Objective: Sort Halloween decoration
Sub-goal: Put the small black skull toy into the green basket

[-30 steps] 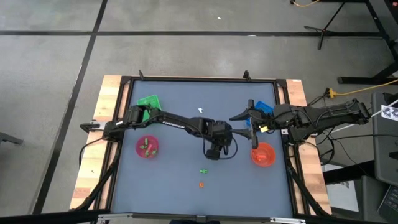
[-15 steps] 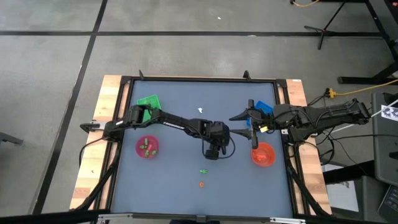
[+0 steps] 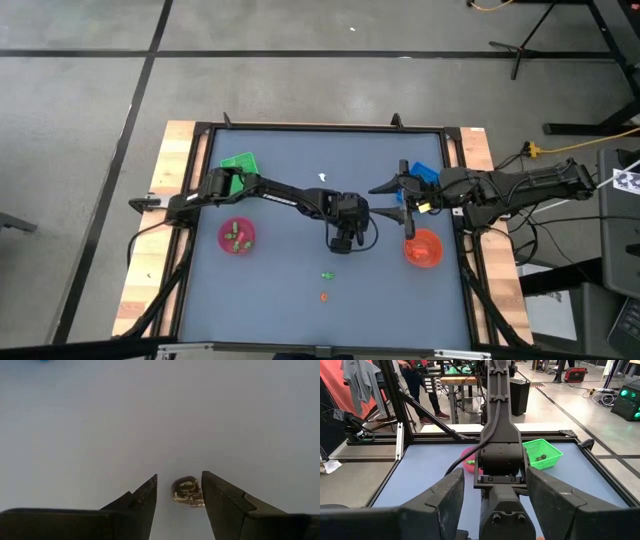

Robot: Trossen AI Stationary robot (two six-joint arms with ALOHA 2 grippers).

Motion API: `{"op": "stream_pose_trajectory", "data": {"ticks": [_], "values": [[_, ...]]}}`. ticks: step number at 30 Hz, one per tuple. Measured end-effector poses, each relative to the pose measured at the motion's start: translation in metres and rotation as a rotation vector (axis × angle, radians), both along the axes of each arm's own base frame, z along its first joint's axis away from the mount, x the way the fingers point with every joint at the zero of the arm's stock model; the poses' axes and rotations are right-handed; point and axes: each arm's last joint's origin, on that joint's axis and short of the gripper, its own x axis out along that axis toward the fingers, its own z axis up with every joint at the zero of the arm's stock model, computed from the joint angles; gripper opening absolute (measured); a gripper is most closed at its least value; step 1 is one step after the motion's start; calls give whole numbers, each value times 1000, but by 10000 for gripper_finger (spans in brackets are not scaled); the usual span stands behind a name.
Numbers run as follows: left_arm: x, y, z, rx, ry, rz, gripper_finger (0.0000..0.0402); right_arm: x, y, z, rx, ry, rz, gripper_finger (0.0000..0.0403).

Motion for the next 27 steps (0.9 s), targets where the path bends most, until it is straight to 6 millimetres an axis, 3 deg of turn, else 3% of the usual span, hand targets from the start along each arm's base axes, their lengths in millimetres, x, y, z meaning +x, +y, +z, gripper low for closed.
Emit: {"op": "stream_pose_trajectory", "data": {"ticks": [19, 27], "values": [[0, 0, -18, -17, 50, 17, 139, 0, 0, -2, -4, 20, 0, 214], [0, -1, -19, -18, 55, 16, 104, 0, 0, -2, -4, 22, 0, 214]]}}
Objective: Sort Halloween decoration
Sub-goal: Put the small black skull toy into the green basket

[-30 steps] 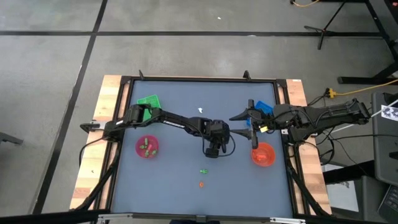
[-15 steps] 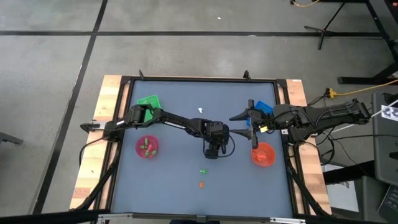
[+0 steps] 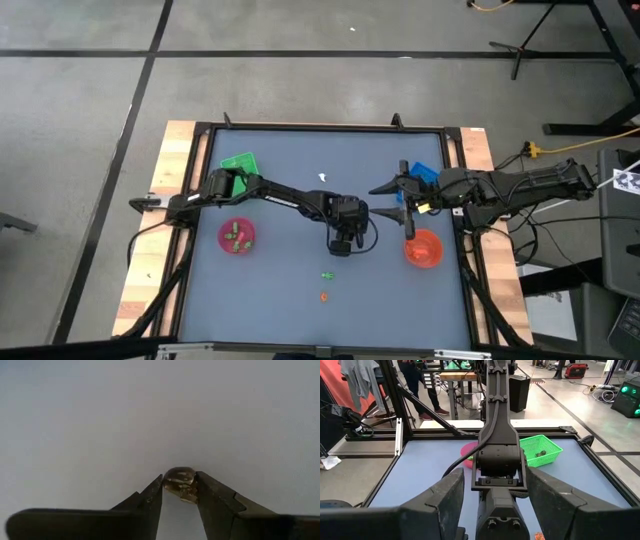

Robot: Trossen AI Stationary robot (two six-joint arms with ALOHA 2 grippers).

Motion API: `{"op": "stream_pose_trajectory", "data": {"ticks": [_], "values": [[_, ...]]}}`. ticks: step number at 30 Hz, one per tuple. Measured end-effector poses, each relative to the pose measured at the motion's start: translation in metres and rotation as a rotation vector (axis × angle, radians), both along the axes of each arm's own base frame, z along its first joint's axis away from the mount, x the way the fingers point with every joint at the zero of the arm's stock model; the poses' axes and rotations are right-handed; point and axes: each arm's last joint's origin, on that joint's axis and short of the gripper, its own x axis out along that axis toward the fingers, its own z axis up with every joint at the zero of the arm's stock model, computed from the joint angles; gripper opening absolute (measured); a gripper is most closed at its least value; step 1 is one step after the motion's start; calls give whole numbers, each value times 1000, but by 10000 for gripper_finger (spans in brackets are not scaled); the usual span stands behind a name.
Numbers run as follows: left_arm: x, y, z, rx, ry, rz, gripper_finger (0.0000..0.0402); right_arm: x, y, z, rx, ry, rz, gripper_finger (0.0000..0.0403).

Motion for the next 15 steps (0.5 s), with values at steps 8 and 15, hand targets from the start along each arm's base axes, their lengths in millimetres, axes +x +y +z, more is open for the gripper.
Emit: {"op": "stream_pose_trajectory", "data": {"ticks": [8, 15], "values": [[0, 0, 0, 4, 1, 3, 73, 0, 0, 0, 0, 0, 0, 214], [0, 0, 2, 4, -3, 2, 74, 0, 0, 0, 0, 0, 0, 214]]}}
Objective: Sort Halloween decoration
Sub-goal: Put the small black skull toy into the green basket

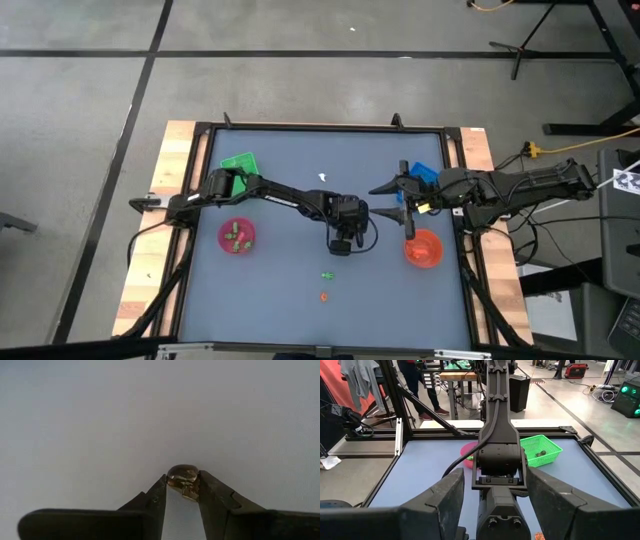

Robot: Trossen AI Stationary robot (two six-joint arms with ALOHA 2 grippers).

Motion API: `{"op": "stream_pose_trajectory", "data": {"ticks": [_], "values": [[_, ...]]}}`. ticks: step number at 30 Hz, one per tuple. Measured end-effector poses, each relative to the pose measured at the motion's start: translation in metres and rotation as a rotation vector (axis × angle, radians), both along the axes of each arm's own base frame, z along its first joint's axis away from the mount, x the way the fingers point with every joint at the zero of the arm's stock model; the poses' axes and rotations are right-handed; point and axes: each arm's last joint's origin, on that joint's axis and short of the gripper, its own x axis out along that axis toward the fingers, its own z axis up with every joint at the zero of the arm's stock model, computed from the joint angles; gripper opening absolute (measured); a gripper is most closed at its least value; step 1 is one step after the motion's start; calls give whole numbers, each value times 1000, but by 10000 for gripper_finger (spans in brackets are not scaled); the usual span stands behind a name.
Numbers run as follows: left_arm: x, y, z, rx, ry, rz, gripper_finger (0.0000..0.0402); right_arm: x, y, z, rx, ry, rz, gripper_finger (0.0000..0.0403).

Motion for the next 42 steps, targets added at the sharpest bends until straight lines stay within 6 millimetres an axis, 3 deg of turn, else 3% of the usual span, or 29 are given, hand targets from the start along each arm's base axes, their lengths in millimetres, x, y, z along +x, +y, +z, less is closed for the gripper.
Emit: {"op": "stream_pose_trajectory", "data": {"ticks": [7, 18, 28, 37, 42], "values": [[-3, -2, 14, 5, -19, -2, 72, 0, 0, 0, 0, -1, 0, 214], [-29, -2, 69, 3, 40, -4, 72, 0, 0, 1, 1, -8, 0, 214], [-79, 3, 108, 79, 318, 37, 72, 0, 0, 1, 1, -8, 0, 214], [-110, 5, 117, 113, 562, 108, 72, 1, 0, 0, 1, -4, 0, 214], [-125, 20, 117, 182, 712, 180, 72, 3, 1, -2, -6, 10, 1, 214]]}}
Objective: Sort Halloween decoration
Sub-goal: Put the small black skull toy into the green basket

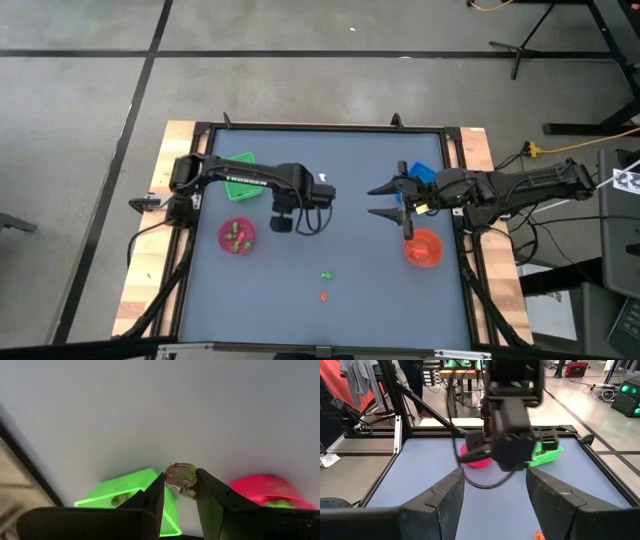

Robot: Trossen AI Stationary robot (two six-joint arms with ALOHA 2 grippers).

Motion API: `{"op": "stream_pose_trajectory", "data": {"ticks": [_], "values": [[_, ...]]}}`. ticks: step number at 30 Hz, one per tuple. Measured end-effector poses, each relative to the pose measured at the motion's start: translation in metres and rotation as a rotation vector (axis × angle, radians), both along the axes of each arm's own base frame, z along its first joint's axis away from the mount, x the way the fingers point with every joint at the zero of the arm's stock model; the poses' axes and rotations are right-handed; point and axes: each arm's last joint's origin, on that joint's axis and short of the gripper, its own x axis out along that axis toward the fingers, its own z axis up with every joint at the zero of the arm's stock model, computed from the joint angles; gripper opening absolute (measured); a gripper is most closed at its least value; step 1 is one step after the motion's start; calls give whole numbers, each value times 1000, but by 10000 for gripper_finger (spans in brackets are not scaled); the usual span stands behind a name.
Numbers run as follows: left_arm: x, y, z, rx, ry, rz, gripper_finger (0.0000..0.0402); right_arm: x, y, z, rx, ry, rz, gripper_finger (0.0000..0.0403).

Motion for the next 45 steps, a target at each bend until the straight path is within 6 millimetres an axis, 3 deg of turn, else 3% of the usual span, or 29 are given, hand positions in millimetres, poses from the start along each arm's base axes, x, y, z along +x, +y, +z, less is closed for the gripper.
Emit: {"op": "stream_pose_trajectory", "data": {"ticks": [5, 11, 19, 27, 39, 45], "values": [[-17, 23, -17, 27, 81, 69, 72, 5, 1, -4, -7, 22, 1, 214], [-56, 49, -39, 15, 219, 160, 72, 10, 2, -9, -13, 45, 0, 214], [-94, 72, -47, 49, 268, 260, 72, 16, 3, -15, -21, 73, -7, 214], [-106, 81, -56, 58, 303, 338, 88, 26, 4, -24, -29, 114, -7, 214], [-109, 82, -58, 65, 309, 365, 166, 31, 5, -29, -33, 133, -7, 214], [-109, 81, -58, 65, 307, 373, 177, 31, 5, -29, -32, 128, -8, 214]]}}
